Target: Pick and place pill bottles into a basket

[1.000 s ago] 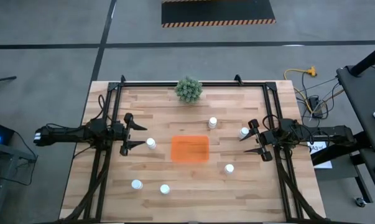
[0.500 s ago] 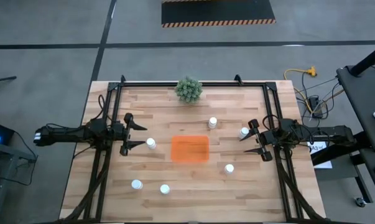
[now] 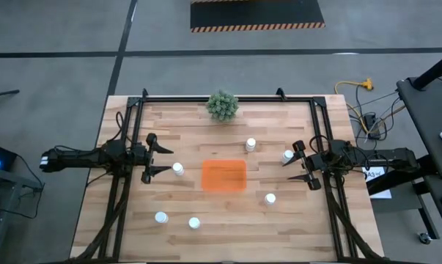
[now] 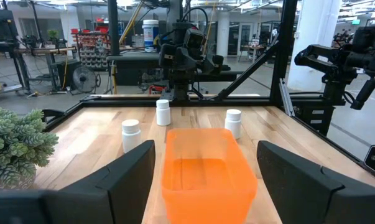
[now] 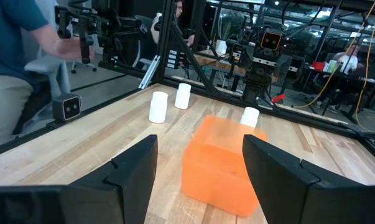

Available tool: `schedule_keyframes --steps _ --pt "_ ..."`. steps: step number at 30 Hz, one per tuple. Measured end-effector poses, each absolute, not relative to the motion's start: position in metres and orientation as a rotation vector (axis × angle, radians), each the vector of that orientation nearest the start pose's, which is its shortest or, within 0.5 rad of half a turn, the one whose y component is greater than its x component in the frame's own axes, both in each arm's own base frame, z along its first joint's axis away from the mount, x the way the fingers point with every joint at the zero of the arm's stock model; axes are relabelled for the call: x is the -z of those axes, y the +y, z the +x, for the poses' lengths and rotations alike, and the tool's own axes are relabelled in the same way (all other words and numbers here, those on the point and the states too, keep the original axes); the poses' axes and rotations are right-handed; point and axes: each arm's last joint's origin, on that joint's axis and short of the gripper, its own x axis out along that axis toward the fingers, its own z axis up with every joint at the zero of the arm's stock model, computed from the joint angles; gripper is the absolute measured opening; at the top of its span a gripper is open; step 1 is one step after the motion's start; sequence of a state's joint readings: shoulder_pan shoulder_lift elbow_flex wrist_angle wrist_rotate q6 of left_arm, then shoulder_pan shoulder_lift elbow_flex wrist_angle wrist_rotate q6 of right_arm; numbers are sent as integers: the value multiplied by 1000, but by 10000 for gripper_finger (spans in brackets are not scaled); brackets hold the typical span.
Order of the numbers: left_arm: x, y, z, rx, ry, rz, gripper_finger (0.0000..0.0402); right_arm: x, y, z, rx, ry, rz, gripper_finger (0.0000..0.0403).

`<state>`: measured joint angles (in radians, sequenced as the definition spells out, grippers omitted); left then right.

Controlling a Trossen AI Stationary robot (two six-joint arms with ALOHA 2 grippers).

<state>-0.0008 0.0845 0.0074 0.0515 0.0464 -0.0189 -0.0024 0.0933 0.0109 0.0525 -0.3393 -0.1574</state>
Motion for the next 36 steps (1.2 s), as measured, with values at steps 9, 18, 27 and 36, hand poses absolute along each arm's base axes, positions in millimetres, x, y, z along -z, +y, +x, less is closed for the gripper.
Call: schedule_keyframes --steps 9,18,27,36 --pt "-164 -1 102 47 26 -19 265 -165 9 101 -338 3 -151 226" --pt "-164 -1 102 47 26 -19 265 -165 9 101 -339 3 -151 226" --pt "-164 -1 102 47 26 -19 265 -165 9 101 -338 3 -151 226" --pt "-164 -1 102 47 26 -19 265 -165 9 101 -332 -53 -482 226"
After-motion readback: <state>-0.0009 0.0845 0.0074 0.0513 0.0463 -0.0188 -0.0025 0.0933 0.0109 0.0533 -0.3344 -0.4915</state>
